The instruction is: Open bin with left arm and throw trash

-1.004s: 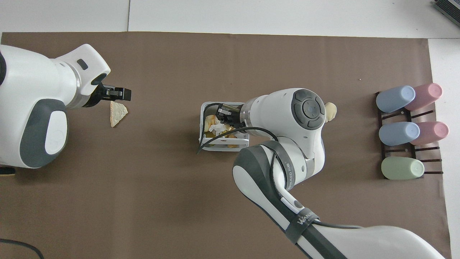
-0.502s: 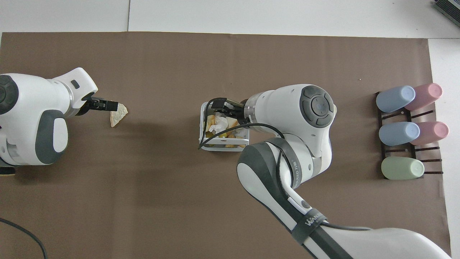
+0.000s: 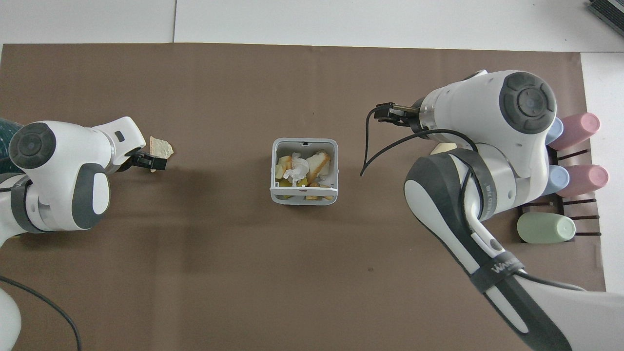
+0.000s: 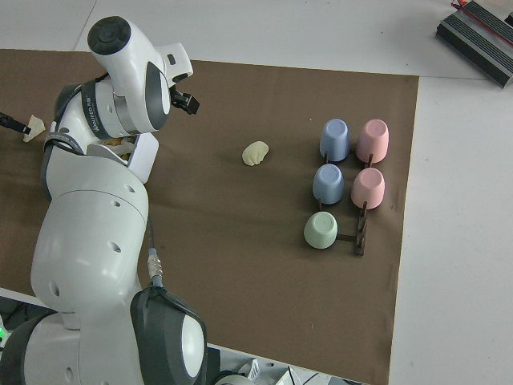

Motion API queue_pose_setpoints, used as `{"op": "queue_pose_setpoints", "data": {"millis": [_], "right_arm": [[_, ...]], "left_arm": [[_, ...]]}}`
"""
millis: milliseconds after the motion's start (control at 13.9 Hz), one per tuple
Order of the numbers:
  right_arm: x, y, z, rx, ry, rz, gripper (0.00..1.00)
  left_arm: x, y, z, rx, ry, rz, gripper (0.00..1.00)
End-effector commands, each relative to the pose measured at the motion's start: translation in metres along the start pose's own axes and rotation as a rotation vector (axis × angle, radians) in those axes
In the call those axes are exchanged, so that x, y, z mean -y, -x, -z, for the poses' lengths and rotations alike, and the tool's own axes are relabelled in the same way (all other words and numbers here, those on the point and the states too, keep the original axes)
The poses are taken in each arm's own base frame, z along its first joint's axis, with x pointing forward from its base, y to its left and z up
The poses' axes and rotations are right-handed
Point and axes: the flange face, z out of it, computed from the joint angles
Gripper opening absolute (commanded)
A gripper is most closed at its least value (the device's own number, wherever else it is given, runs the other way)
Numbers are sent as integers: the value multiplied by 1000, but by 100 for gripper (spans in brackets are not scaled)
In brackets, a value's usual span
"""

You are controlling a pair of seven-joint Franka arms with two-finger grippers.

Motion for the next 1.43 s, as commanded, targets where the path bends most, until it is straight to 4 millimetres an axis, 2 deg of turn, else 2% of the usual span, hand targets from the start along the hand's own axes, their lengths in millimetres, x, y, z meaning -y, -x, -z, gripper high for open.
{"op": "queue_pose_setpoints", "data": {"millis": [0,215,287,430,574,646,717,861,932,1004,1076,1363], "right_arm": [[-49,3,-30,31,70,90,100],[-84,1,-72,25,130,121,100],[-90,1,-82,21,138,128,100],[-111,-2,-99,24,163,137,100],[-124,2,-115,19,163,139,100],[-129,7,-122,24,162,136,100],[-130,12,-124,34,165,136,99],[-133,23,-132,57,168,135,84],[-134,27,-135,66,171,137,66],[-133,28,-136,68,170,138,30],[-132,26,-135,64,169,126,0],[-126,22,-130,58,170,115,0]], "left_arm": [[-1,13,-16,-17,-4,-21,100],[-4,17,-21,-11,-3,-26,100],[-4,17,-21,-13,-3,-27,90],[-5,17,-21,-11,-2,-30,60],[-5,17,-21,-11,-2,-35,11],[-5,16,-21,-10,-2,-44,0],[-4,16,-20,-11,-3,-42,0],[-5,13,-16,-17,-4,-44,0],[-5,11,-10,-20,-4,-44,0],[-5,10,-4,-23,-5,-43,0],[-6,8,6,-28,-5,-45,0],[-6,-2,40,-26,-2,-46,0]]}}
